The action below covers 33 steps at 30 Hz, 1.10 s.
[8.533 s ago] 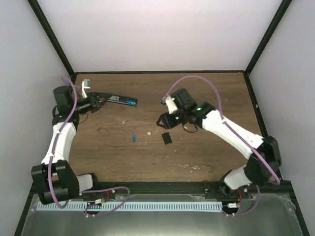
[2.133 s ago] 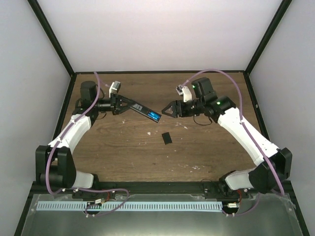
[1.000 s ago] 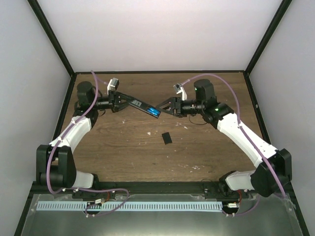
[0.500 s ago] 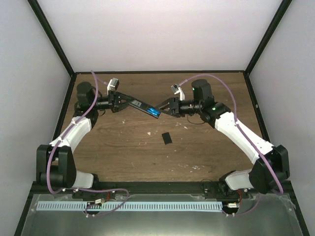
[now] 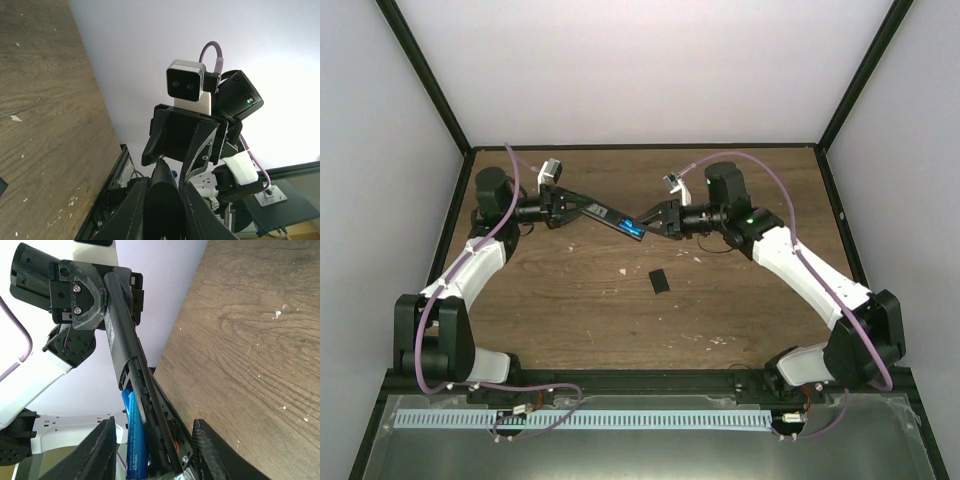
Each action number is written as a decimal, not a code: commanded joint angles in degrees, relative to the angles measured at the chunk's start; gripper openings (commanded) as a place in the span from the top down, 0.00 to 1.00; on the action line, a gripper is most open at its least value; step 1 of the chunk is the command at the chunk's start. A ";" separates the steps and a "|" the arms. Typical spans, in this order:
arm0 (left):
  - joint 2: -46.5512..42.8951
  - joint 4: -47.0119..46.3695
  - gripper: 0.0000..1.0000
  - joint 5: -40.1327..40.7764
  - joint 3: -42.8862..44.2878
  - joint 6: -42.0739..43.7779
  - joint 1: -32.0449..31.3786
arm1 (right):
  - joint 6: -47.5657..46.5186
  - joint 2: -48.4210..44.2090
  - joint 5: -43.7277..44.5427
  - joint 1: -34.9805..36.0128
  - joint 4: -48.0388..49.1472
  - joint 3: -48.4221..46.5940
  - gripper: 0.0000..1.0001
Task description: Load the batteries into the remote control
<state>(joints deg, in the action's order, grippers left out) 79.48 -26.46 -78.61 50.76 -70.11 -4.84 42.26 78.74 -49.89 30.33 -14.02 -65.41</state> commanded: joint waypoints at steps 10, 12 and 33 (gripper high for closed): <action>-0.75 -2.15 1.00 -1.06 -0.57 0.13 0.18 | -0.69 1.04 -0.82 1.22 0.93 -1.04 0.70; -0.73 -2.09 1.00 -0.96 -0.57 0.15 0.13 | -0.70 1.23 -0.79 1.36 0.93 -1.21 0.71; -0.47 -1.37 1.00 -0.15 -0.93 1.46 0.19 | 0.19 2.02 -0.13 2.10 2.40 -2.53 0.71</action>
<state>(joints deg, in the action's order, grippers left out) 79.48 -26.89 -78.52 50.43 -69.76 -4.84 42.24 80.68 -49.87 32.03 -13.15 -65.63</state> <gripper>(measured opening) 0.155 0.274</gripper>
